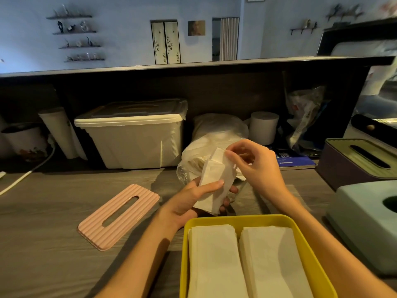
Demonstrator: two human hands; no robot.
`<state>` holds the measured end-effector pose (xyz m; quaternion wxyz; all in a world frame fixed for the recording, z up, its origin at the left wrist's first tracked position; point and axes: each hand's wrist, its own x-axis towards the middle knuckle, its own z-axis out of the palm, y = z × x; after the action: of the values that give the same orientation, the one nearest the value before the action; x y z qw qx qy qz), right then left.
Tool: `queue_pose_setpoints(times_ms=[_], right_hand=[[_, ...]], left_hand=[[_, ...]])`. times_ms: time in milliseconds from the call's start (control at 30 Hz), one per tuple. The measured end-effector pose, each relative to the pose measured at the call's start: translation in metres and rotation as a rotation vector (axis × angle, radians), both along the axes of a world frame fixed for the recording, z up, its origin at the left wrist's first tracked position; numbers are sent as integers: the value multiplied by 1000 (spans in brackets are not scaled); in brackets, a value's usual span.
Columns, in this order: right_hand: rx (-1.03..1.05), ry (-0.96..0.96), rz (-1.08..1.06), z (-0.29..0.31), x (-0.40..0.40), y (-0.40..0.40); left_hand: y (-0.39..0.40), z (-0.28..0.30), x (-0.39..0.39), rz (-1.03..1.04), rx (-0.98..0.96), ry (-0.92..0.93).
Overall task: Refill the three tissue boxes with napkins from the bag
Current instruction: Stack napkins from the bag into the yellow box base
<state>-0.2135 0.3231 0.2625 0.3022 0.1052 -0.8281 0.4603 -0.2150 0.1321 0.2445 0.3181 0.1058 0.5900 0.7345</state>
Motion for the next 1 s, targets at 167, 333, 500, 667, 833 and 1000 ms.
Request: queue_pose_setpoints(times_ms=[167,333,500,667,833,1000], right_hand=[[-35,17,30,8,3,5],[84,0,-3,12,3,13],[-292,20,94,28,14,17],[-405,-138,267,29,17,11],[-423,-27,129,24,14,4],[-432,-102,239,27,14,12]], left_hand=[[1,2,0,13,1,-17],[3,4,4,6,0,-34],[7,8,4,67,168,-185],[9,11,3,208,168,-229],[13,8,4,280,111,-95],[17,25,8,365,24,-136]])
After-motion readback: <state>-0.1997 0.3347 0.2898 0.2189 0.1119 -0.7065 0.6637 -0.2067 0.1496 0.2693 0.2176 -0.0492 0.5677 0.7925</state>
